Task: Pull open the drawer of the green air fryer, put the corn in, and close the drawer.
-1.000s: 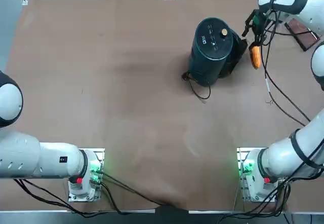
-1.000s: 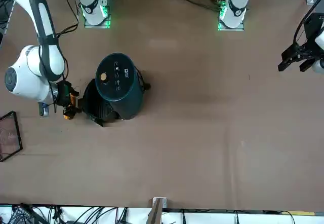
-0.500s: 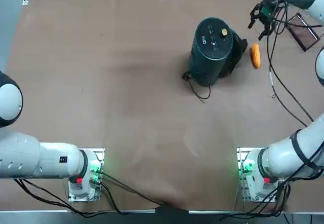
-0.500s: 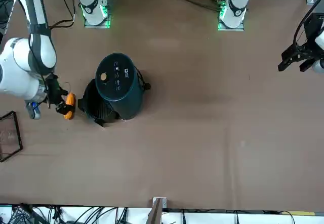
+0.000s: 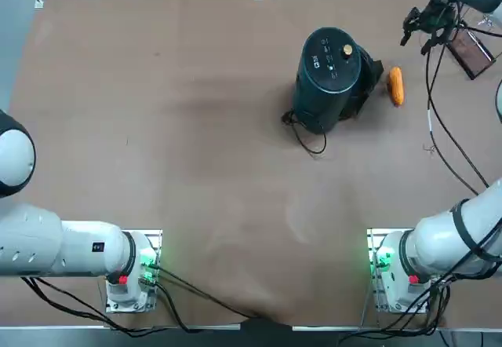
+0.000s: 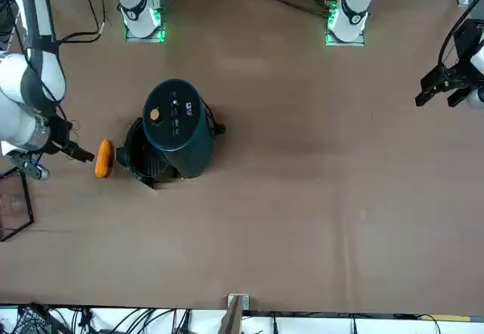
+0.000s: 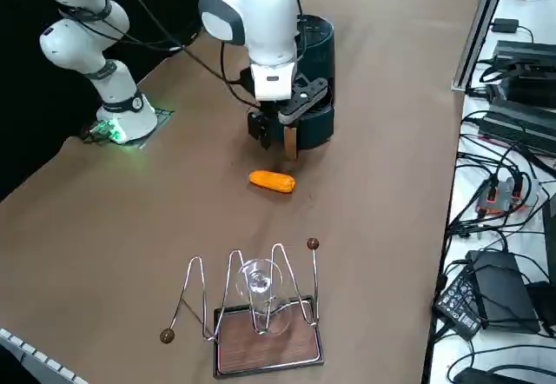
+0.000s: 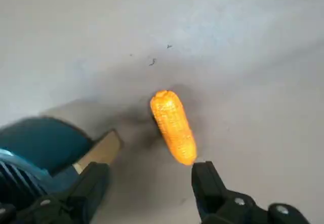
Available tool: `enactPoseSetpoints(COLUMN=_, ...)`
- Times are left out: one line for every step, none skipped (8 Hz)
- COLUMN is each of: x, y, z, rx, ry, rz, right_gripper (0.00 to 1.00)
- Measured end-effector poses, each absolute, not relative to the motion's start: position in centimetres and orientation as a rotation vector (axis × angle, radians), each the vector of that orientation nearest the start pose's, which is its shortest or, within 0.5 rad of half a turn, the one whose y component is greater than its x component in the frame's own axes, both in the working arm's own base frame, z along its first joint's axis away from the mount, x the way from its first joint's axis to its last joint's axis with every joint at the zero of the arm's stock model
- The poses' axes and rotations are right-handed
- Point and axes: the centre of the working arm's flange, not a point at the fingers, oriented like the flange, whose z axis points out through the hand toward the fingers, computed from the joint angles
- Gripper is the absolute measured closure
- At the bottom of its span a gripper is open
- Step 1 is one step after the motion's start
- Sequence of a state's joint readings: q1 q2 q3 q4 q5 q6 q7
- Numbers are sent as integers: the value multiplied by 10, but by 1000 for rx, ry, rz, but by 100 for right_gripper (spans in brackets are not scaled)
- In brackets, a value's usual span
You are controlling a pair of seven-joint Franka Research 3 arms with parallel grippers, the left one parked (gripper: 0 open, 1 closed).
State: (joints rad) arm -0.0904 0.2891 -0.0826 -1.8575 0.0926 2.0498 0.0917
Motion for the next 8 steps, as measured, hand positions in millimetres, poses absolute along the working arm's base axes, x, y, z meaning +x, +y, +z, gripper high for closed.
enactPoseSetpoints(x=605, y=-103, z=354, rx=-3055, ry=352, rz=147, right_gripper=0)
enactPoseSetpoints(x=604, y=-110, z=347, rx=-3063, ry=235, rz=157, right_gripper=0)
enactPoseSetpoints(x=603, y=-122, z=338, rx=-3064, ry=125, rz=162, right_gripper=0)
enactPoseSetpoints(x=602, y=-135, z=324, rx=-3063, ry=58, rz=166, right_gripper=0)
enactPoseSetpoints(x=602, y=-142, z=310, rx=-3063, ry=22, rz=173, right_gripper=0)
enactPoseSetpoints(x=602, y=-143, z=295, rx=-3061, ry=8, rz=187, right_gripper=0)
enactPoseSetpoints(x=603, y=-140, z=283, rx=-3058, ry=2, rz=203, right_gripper=0)
enactPoseSetpoints(x=605, y=-134, z=274, rx=-3055, ry=-12, rz=213, right_gripper=0)
